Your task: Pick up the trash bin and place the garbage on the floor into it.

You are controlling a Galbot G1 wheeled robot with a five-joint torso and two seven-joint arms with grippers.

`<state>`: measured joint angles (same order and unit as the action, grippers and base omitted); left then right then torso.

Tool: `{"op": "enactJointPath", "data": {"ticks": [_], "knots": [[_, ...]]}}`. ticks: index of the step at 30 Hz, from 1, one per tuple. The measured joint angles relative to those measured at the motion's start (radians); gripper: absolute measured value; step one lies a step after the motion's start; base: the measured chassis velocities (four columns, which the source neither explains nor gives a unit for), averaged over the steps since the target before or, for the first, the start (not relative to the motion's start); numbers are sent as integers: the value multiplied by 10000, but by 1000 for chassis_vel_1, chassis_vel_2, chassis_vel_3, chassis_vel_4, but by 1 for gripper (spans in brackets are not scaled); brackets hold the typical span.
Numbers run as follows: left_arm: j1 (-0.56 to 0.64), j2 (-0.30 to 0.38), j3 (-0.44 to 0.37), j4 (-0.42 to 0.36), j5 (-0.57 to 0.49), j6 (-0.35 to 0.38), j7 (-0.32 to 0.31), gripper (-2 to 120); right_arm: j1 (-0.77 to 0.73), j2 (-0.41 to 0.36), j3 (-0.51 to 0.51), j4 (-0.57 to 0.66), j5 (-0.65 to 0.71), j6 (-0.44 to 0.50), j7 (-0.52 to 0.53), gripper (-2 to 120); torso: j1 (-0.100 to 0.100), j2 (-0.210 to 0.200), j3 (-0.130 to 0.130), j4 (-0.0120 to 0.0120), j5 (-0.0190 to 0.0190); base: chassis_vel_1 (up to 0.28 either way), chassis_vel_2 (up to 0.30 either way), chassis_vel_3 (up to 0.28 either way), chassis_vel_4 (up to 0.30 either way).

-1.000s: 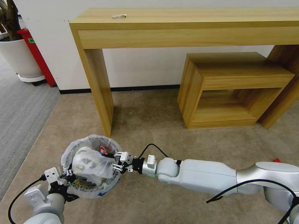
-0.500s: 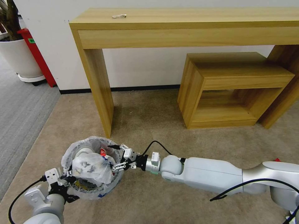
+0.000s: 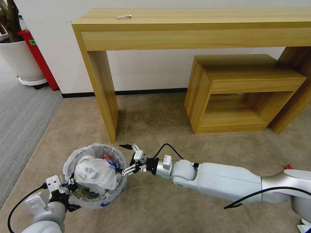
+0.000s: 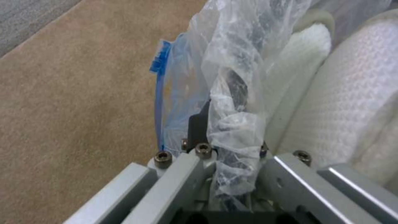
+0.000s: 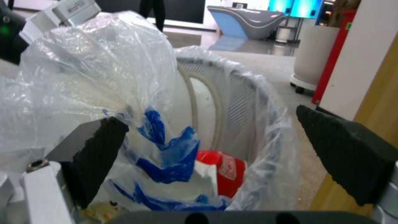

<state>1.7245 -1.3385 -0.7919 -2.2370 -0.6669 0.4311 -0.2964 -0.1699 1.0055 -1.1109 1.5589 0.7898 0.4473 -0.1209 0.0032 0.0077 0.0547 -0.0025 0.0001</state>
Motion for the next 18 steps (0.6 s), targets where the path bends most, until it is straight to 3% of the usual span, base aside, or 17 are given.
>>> {"op": "enactJointPath", "data": {"ticks": [18], "knots": [[-138, 189, -208, 138, -388, 76, -143, 0, 231, -396, 12, 186, -38, 67, -137, 100, 0, 0, 0, 0, -1, 0, 0, 0, 0]]}}
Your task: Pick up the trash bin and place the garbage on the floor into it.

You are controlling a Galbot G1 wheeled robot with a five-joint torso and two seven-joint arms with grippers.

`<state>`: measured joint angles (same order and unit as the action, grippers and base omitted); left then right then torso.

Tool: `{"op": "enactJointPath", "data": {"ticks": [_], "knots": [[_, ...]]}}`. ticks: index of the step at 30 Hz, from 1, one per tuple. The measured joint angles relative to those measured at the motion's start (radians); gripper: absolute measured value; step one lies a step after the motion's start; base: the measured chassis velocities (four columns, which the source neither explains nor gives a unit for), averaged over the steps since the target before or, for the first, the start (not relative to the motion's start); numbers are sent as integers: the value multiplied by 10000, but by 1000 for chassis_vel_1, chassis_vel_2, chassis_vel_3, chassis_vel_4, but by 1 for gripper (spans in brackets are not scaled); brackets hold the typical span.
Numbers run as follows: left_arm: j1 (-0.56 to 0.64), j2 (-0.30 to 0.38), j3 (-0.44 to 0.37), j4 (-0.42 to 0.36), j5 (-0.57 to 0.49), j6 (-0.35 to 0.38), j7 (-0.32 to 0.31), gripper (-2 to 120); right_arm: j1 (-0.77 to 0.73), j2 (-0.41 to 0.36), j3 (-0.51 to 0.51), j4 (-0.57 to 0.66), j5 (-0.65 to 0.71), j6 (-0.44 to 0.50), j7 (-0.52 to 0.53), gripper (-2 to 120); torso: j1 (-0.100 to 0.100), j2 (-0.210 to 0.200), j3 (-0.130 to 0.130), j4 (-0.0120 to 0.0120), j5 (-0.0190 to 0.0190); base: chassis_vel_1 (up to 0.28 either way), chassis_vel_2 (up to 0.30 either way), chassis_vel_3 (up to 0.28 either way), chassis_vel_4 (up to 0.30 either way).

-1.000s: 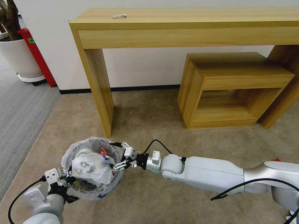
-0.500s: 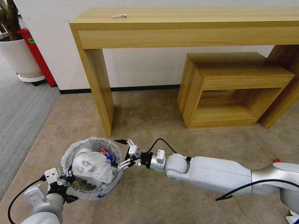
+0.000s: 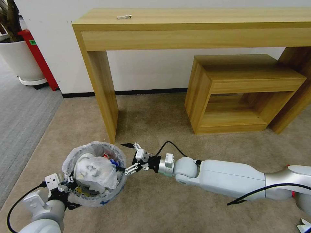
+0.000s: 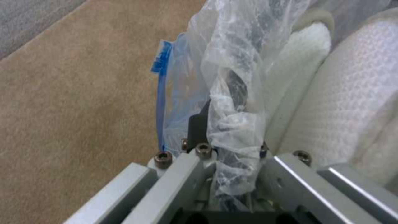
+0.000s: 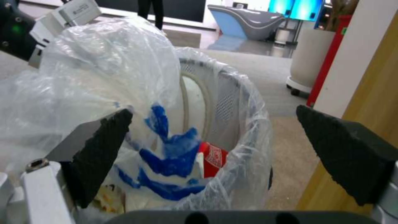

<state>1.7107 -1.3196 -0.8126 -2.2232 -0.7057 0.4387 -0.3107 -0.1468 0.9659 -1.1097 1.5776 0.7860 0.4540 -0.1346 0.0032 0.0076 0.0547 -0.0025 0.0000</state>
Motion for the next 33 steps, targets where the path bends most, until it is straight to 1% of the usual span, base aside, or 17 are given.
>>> {"op": "enactJointPath", "data": {"ticks": [6, 13, 20, 23, 25, 27, 28, 31, 32, 33], "knots": [[-29, 28, -40, -35, -69, 27, -39, 0, -54, -252, -51, 106, -107, 72, -226, 100, 0, 0, 0, -1, 0, 0, 0, 0, 0], [13, -203, 109, -172, 88, 29, -29, 0, -180, -342, -128, -21, -413, 213, -388, 100, 0, 0, 0, 0, 0, 0, 0, 0, 0], [151, -260, 123, -238, 181, 7, 0, 0, -505, -342, 296, -70, -478, 239, -318, 100, 0, 0, 0, 0, 1, 0, 0, 0, 0], [237, -223, 136, -251, 221, 12, 10, 0, -769, -355, 829, -59, -482, 237, -146, 100, -1, -1, 0, 1, 1, 0, 0, 0, 0], [255, -196, 133, -251, 227, 17, 10, 0, -841, -372, 1002, -55, -466, 236, -95, 100, -1, 0, 0, 1, 0, 0, 0, 0, 0], [291, -114, 126, -249, 231, 38, 11, 0, -1117, -468, 1679, -24, -331, 160, 141, 100, 0, 0, 0, 2, 0, 0, 0, 0, 0], [291, -114, 126, -249, 231, 38, 11, 0, -1117, -468, 1679, -24, -331, 160, 141, 100, 0, 0, 0, 2, 0, 0, 0, 0, 0], [303, 31, 121, -217, 223, 50, 21, 0, -1516, -655, 2608, 189, 27, -158, 844, 100, 0, 0, 0, 1, 1, 0, 0, 0, 0], [303, 31, 121, -217, 223, 50, 21, 0, -1516, -655, 2608, 189, 27, -158, 844, 100, 0, 0, 0, 1, 1, 0, 0, 0, 0], [307, 102, 121, -197, 213, 53, 30, 0, -1745, -769, 3057, 315, 126, -356, 1290, 100, -1, 0, 0, 1, -1, 0, 0, 0, 0]]}}
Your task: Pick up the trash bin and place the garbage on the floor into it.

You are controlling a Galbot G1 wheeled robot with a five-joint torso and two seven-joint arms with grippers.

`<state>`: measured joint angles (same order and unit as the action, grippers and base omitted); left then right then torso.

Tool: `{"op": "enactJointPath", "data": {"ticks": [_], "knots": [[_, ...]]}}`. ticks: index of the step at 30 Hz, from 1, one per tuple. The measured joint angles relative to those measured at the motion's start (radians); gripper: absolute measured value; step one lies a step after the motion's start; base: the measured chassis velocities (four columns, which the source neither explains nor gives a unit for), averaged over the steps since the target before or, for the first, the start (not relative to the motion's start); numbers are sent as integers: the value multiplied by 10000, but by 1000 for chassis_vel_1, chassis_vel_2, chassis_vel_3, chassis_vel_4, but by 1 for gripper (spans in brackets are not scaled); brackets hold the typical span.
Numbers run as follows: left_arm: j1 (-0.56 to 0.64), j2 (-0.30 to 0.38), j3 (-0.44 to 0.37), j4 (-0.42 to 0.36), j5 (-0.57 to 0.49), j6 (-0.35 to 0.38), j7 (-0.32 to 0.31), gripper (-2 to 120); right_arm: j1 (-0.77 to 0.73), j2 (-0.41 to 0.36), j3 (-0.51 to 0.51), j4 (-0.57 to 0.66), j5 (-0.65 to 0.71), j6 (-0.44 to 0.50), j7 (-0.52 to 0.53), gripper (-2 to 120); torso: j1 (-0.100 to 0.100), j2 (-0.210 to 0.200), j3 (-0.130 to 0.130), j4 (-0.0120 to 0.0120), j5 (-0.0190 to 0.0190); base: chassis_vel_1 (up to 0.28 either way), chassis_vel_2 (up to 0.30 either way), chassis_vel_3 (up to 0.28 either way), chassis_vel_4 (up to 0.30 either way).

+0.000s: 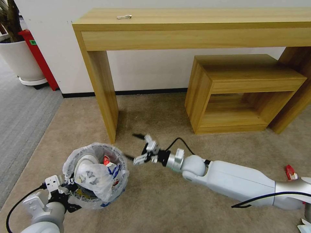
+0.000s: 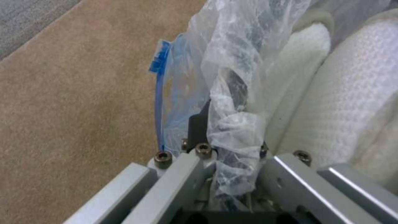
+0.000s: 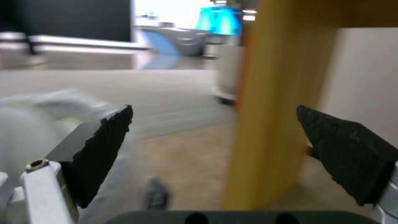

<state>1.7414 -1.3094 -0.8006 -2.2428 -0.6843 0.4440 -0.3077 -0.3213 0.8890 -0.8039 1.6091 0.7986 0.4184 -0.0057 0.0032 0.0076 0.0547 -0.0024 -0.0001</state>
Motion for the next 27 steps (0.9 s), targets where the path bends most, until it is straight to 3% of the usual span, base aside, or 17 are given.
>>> {"op": "enactJointPath", "data": {"ticks": [6, 14, 27], "knots": [[15, 336, 12, 58, -65, 35, 20, 0, -1110, -587, 1627, 534, 27, -1067, 1771, 100, 0, 0, 1, -1, 3, 0, 0, 0, 0], [27, 625, 53, 123, -92, 45, 140, 0, -2035, -1443, 3014, 851, -207, -1976, 4085, 100, 0, 0, 0, -1, 2, 0, 0, 0, 0], [-13, 799, 109, 204, -24, 21, 271, 0, -3071, -1805, 4528, 859, -502, -2056, 4884, 100, 0, 0, -1, -1, 2, 0, 0, 0, 0]]}}
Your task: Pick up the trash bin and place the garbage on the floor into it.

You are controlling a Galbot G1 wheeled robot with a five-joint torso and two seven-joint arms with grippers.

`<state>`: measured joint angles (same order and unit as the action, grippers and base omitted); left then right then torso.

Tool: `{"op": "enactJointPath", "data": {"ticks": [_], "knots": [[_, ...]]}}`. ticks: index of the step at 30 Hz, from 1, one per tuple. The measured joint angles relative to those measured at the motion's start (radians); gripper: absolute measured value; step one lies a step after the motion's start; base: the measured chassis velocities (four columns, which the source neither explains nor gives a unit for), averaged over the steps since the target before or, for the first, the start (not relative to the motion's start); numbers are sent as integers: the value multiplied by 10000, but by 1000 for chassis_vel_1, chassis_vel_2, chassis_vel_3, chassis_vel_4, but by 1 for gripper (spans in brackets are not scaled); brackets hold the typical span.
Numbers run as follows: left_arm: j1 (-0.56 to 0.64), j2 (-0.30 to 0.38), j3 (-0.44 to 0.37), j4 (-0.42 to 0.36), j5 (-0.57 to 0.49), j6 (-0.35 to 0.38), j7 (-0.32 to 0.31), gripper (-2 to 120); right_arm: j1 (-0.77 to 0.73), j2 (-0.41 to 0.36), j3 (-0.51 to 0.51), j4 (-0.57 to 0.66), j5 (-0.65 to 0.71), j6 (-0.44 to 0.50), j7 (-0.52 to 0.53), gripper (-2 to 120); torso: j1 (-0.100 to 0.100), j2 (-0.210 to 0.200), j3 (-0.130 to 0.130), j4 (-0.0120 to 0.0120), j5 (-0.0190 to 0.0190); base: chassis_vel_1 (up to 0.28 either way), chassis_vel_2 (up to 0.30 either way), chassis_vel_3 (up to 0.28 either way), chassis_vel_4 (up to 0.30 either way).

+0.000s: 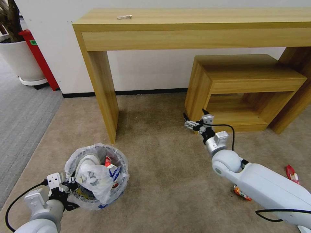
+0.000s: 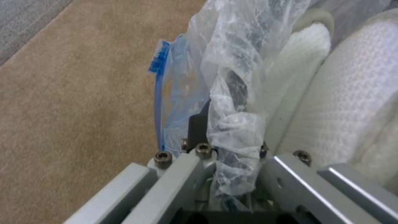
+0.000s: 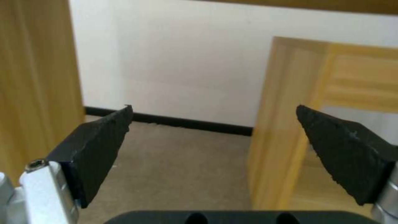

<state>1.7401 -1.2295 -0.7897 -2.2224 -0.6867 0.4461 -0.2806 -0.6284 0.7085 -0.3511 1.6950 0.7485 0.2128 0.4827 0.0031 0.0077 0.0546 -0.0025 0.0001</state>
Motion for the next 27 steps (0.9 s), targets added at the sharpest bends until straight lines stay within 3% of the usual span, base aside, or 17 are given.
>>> {"op": "enactJointPath", "data": {"ticks": [16, 27], "knots": [[94, -218, 12, -69, 134, -50, 25, 0, -639, 25, 593, 14, -520, -192, 219, 100, 1, 0, 0, 3, -1, -2, -2, -3, -2], [117, -326, 7, -96, 174, -74, 36, 0, -825, 149, 718, -248, -751, -83, 162, 100, 0, 0, 0, 0, -3, -78, -85, -78, -88]]}}
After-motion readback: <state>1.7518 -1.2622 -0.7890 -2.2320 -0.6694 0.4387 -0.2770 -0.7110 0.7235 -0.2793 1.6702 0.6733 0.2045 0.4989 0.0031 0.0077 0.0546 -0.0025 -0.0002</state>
